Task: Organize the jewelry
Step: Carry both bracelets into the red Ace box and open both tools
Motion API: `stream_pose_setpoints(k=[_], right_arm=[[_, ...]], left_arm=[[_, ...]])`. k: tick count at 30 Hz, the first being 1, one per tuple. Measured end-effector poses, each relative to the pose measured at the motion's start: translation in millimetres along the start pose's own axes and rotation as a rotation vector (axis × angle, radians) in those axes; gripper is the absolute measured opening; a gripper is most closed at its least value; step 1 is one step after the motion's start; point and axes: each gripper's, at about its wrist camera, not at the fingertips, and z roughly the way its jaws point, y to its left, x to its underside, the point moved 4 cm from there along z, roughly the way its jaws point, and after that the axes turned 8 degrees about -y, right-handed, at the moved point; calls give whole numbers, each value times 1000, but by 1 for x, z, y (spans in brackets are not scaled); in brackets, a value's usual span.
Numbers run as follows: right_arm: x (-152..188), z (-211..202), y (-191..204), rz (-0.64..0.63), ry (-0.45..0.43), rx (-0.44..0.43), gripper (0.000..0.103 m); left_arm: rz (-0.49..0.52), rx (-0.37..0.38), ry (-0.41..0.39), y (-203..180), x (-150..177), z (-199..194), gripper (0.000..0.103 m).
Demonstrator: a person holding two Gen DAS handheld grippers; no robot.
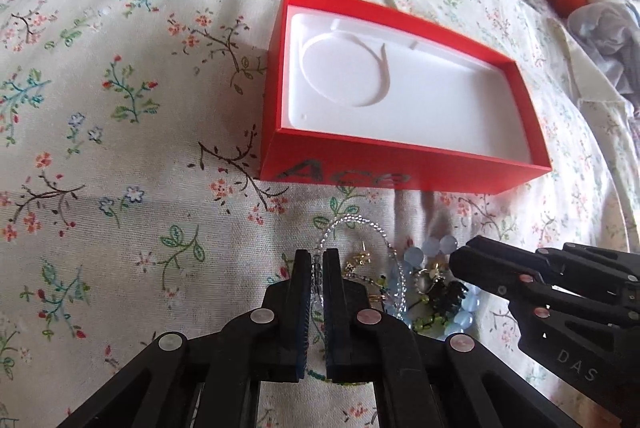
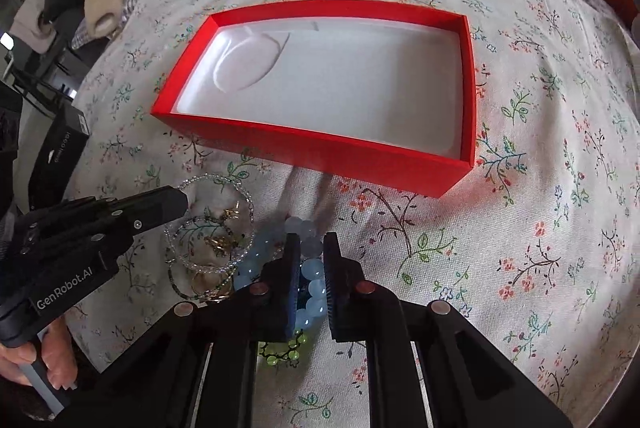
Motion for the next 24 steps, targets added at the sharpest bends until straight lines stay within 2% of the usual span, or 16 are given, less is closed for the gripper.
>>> stream_pose_setpoints(k=[13, 18, 24], right_arm=[[-6, -52, 21, 1, -118, -51, 12], [-18, -74, 25, -21, -179, -34, 12], [-37, -94, 19, 18, -253, -30, 12]], left_arm=[[53, 28, -107, -21, -18, -46, 0], [28, 58, -175, -28, -31, -64, 0], [-2, 108, -222, -32, -47, -68, 0]])
